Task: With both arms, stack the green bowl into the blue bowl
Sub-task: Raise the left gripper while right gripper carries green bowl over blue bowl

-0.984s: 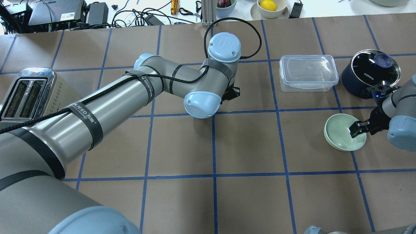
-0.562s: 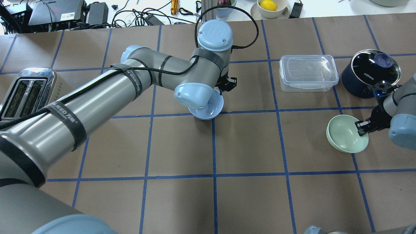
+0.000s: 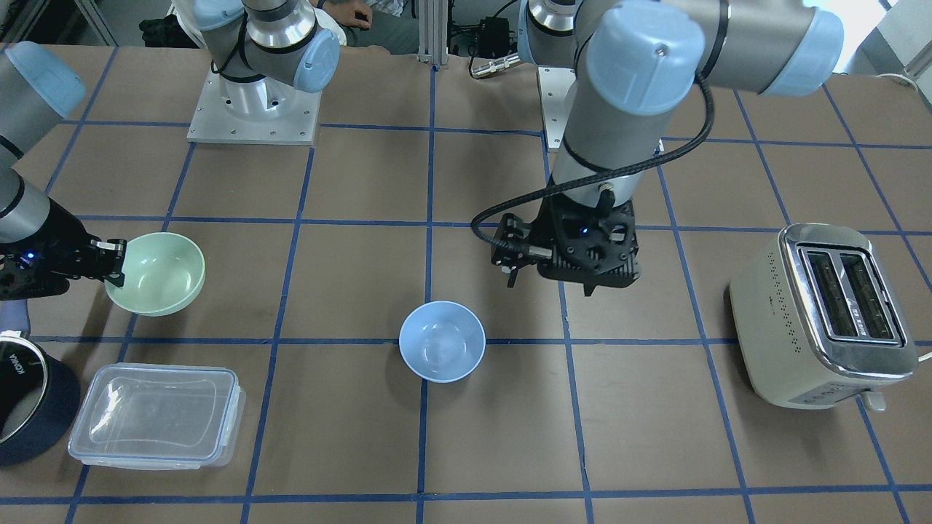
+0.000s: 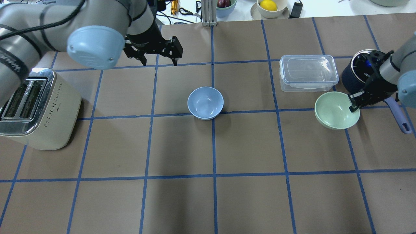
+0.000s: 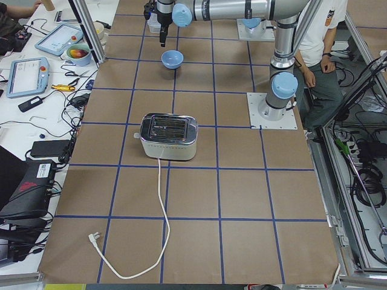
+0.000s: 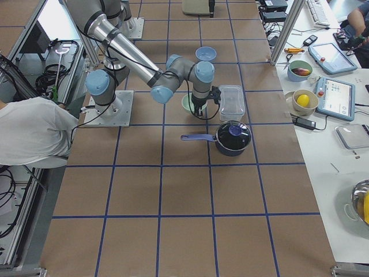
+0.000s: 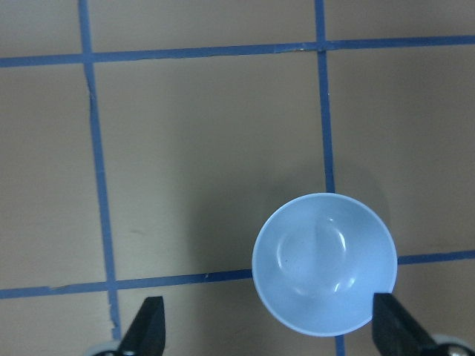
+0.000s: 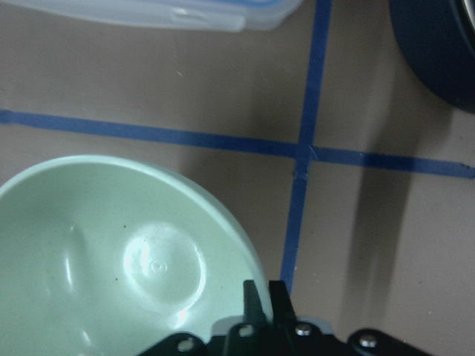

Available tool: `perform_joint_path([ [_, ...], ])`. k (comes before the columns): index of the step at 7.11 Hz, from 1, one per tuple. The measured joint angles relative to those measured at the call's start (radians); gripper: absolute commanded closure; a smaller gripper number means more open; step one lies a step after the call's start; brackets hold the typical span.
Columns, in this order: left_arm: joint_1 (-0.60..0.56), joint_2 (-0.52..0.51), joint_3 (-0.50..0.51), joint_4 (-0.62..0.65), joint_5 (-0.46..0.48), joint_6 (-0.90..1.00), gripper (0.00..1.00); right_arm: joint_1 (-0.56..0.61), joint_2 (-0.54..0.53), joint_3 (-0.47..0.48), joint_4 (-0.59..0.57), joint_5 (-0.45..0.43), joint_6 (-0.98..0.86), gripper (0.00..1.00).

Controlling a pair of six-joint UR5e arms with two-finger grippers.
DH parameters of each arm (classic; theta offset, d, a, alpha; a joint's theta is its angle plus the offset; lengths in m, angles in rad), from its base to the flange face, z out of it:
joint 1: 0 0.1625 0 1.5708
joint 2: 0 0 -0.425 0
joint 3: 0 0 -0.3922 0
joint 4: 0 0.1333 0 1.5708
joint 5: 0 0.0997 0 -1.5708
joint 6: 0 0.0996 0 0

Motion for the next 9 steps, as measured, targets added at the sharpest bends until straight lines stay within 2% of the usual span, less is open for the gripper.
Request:
perform_joint_path([
  [2, 0.049, 0.12, -0.01, -0.217, 0.012, 0.047, 0.0, 0.196, 0.019, -0.073, 0.043, 0.057, 0.314, 1.0],
  [3, 0.074, 0.152, -0.011, -0.241, 0.027, 0.072, 0.0, 0.305, 0.039, -0.087, 0.019, 0.071, 0.465, 1.0],
  [4, 0.109, 0.164, -0.009, -0.226, 0.043, 0.127, 0.0, 0.407, 0.077, -0.115, -0.01, 0.077, 0.61, 1.0],
  [6, 0.146, 0.175, 0.002, -0.187, 0.057, 0.177, 0.0, 0.564, 0.175, -0.24, -0.04, 0.081, 0.856, 1.0],
  [7, 0.15, 0.176, 0.001, -0.156, 0.059, 0.159, 0.0, 0.625, 0.225, -0.296, -0.042, 0.081, 0.932, 1.0],
  [9, 0.15, 0.176, -0.002, -0.135, 0.054, 0.13, 0.0, 0.695, 0.286, -0.331, -0.045, 0.076, 0.977, 1.0],
])
